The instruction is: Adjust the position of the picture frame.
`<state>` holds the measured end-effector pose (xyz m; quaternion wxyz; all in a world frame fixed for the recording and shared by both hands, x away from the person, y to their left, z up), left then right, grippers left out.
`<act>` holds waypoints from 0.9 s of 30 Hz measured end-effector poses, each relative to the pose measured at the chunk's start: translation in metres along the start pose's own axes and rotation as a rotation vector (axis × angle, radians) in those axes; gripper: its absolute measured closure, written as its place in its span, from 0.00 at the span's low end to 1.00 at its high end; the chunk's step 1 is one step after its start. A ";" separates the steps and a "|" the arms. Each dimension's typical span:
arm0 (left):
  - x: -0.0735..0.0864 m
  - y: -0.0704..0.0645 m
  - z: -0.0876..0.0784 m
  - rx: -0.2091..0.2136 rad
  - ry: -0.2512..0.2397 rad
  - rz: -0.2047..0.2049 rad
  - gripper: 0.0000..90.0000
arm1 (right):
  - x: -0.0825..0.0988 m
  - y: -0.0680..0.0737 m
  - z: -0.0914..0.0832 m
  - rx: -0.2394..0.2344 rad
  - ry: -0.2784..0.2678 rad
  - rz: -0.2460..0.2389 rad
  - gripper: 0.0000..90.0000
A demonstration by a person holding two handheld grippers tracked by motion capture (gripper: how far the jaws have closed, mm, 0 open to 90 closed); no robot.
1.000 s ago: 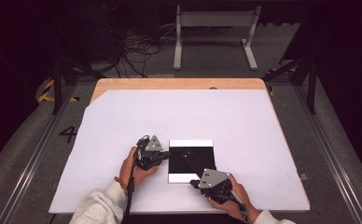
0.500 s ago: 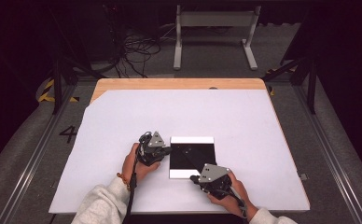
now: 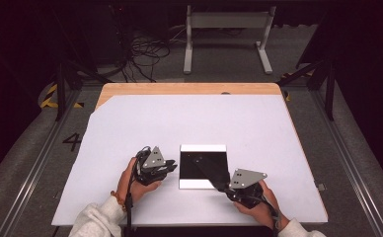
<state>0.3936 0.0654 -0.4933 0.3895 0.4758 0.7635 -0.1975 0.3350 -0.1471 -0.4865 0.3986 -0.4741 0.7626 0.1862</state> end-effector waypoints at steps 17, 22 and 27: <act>0.019 -0.020 -0.008 0.037 0.037 0.044 0.81 | 0.021 -0.024 -0.024 0.007 0.115 0.050 1.00; 0.019 -0.023 -0.003 0.050 0.042 0.039 0.81 | 0.024 -0.025 -0.023 0.000 0.146 0.058 1.00; 0.020 -0.021 0.002 0.041 0.050 0.023 0.75 | 0.029 -0.026 -0.022 0.000 0.196 0.048 1.00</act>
Point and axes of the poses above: each handheld gripper's, and its own axes: z roughly forward along the jaws, x roughly out of its underside, y roughly to its left, the point moved 8 cm from there along z, roughly forward along the jaws
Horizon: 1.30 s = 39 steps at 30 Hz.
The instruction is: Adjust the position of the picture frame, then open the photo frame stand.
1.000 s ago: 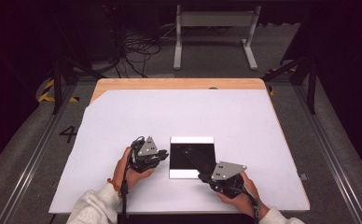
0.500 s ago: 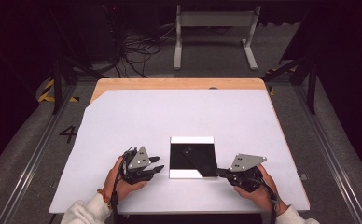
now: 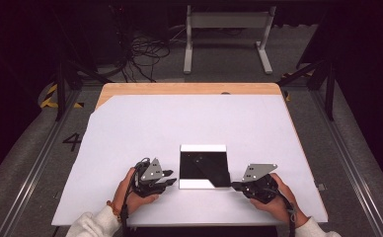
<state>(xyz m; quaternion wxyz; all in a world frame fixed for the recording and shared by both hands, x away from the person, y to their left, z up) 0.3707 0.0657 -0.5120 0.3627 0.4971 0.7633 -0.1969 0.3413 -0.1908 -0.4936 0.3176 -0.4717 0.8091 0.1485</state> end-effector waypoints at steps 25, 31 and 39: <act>0.003 0.011 -0.003 -0.007 -0.012 -0.026 0.71 | -0.004 -0.002 -0.002 -0.017 0.018 0.002 1.00; 0.004 0.014 -0.003 -0.009 -0.009 -0.028 0.67 | -0.003 -0.001 -0.001 -0.023 0.031 -0.004 1.00; 0.003 0.013 -0.001 -0.010 0.004 -0.019 0.78 | 0.003 0.001 0.001 -0.030 0.079 -0.012 1.00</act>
Point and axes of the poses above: each handheld gripper's, and its own axes: z roughly forward along the jaws, x roughly out of its underside, y roughly to its left, the point moved 8 cm from there along z, roughly forward along the jaws
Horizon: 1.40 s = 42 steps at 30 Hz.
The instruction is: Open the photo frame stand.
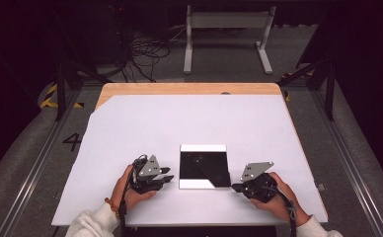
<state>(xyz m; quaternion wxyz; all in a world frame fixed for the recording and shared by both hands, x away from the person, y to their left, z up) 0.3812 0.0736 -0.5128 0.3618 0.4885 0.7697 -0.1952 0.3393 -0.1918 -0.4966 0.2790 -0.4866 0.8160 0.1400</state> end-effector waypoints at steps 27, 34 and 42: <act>0.003 -0.003 0.006 0.026 0.040 0.009 0.99 | 0.002 -0.001 0.008 0.006 0.029 0.014 1.00; 0.003 -0.004 0.008 0.034 0.042 0.006 0.99 | 0.001 -0.001 0.009 0.009 0.023 0.012 1.00; 0.003 -0.004 0.008 0.029 0.045 0.009 0.99 | 0.001 -0.001 0.008 0.012 0.012 0.016 1.00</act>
Point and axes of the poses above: each handheld gripper's, and its own axes: z roughly forward along the jaws, x roughly out of its underside, y roughly to its left, the point moved 8 cm from there along z, roughly forward along the jaws
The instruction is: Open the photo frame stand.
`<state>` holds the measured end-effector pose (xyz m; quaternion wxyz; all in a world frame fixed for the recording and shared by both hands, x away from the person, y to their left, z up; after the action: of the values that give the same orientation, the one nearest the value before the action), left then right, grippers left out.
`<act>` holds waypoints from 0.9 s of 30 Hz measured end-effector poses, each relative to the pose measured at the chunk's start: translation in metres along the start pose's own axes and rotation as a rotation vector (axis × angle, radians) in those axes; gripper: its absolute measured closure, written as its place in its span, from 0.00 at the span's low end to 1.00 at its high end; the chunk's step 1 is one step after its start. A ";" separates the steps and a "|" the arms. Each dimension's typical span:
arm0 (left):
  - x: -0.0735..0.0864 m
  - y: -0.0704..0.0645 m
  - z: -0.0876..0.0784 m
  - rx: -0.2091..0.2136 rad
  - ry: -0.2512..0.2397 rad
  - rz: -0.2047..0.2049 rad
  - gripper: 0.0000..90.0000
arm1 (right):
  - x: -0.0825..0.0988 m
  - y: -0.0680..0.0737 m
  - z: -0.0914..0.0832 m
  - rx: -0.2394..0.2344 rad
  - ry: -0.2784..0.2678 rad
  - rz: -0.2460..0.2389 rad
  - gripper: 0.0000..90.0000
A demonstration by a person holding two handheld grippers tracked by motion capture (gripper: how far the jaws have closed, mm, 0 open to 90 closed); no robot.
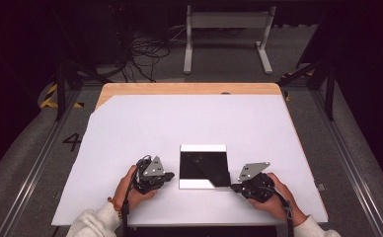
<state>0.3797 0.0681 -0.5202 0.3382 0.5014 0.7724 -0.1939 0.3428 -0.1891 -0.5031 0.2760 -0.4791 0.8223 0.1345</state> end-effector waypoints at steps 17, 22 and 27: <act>0.000 0.000 0.000 -0.004 0.002 -0.002 0.99 | -0.001 0.000 -0.001 0.002 -0.011 -0.005 1.00; 0.000 0.000 0.000 -0.007 0.004 -0.002 0.99 | -0.001 0.000 -0.002 0.003 -0.015 -0.009 1.00; 0.000 0.000 0.000 -0.007 0.003 -0.002 0.99 | -0.003 0.000 -0.003 0.010 -0.030 -0.006 1.00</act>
<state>0.3799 0.0681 -0.5203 0.3387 0.4999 0.7739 -0.1910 0.3432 -0.1886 -0.4985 0.2912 -0.4780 0.8173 0.1370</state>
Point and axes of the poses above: each handheld gripper's, and its own axes: z roughly forward along the jaws, x roughly out of its underside, y roughly to its left, the point moved 8 cm from there along z, roughly forward along the jaws
